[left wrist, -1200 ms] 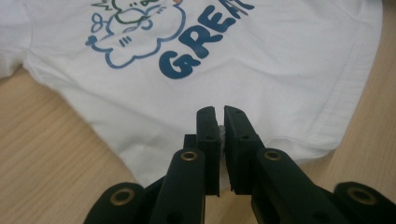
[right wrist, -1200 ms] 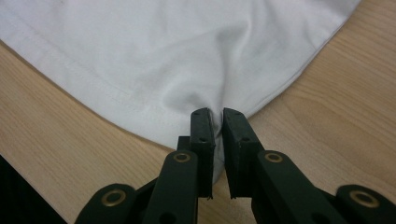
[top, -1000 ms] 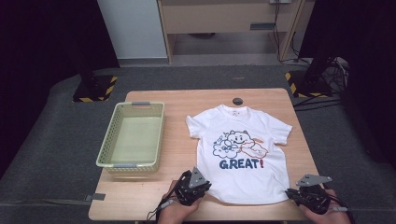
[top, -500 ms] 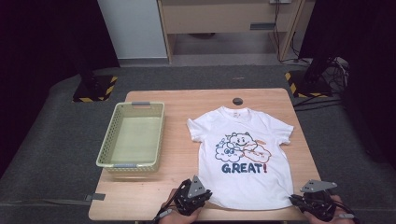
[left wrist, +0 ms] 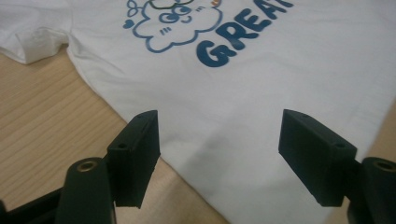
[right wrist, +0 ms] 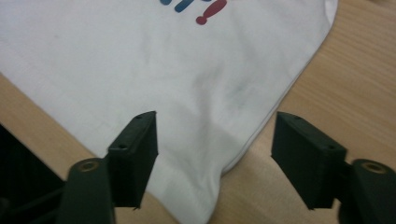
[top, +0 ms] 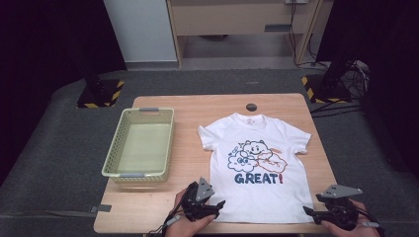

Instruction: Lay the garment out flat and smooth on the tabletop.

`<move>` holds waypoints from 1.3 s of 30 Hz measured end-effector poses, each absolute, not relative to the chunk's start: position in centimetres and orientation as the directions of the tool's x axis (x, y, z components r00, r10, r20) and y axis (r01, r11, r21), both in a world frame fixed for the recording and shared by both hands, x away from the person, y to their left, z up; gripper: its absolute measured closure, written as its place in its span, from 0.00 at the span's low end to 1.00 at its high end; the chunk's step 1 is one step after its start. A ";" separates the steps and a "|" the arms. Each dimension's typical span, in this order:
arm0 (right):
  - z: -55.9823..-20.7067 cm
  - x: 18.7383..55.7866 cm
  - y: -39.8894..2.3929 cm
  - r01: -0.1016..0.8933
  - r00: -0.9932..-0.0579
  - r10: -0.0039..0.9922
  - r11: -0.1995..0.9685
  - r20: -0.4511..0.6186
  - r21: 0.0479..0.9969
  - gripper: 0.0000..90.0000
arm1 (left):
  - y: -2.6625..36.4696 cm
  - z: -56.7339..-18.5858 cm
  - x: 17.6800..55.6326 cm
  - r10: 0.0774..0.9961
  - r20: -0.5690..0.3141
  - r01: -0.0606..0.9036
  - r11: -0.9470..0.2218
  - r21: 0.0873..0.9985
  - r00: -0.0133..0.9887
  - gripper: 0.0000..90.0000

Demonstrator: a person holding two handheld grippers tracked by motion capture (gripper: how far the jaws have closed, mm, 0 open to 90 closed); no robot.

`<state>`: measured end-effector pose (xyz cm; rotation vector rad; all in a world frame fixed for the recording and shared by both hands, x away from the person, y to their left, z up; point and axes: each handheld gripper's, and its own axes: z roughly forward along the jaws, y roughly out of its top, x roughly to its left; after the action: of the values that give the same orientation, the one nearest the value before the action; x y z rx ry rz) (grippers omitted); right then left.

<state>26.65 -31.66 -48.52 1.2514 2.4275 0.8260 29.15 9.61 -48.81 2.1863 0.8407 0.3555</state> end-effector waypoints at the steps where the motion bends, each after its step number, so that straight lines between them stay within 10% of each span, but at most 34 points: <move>1: -48.5 27.1 -31.6 0.645 -0.579 0.815 0.458 0.000 0.611 0.28 | 9.5 -49.0 29.7 0.673 -0.016 0.466 -0.495 0.733 0.740 0.31; 11: -48.9 32.6 -31.4 0.643 -0.560 0.828 0.426 0.012 0.637 0.08 | 8.4 -50.4 33.0 0.718 -0.034 0.507 -0.456 0.731 0.695 0.18; 39: -48.4 45.0 -32.1 0.712 -0.450 0.891 0.318 0.059 0.626 0.18 | 10.1 -53.0 33.7 0.769 -0.018 0.559 -0.449 0.697 0.639 0.14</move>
<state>44.97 -32.15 -48.38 1.4425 2.2914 0.8552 33.67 10.08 -53.00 2.1758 1.0296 0.3955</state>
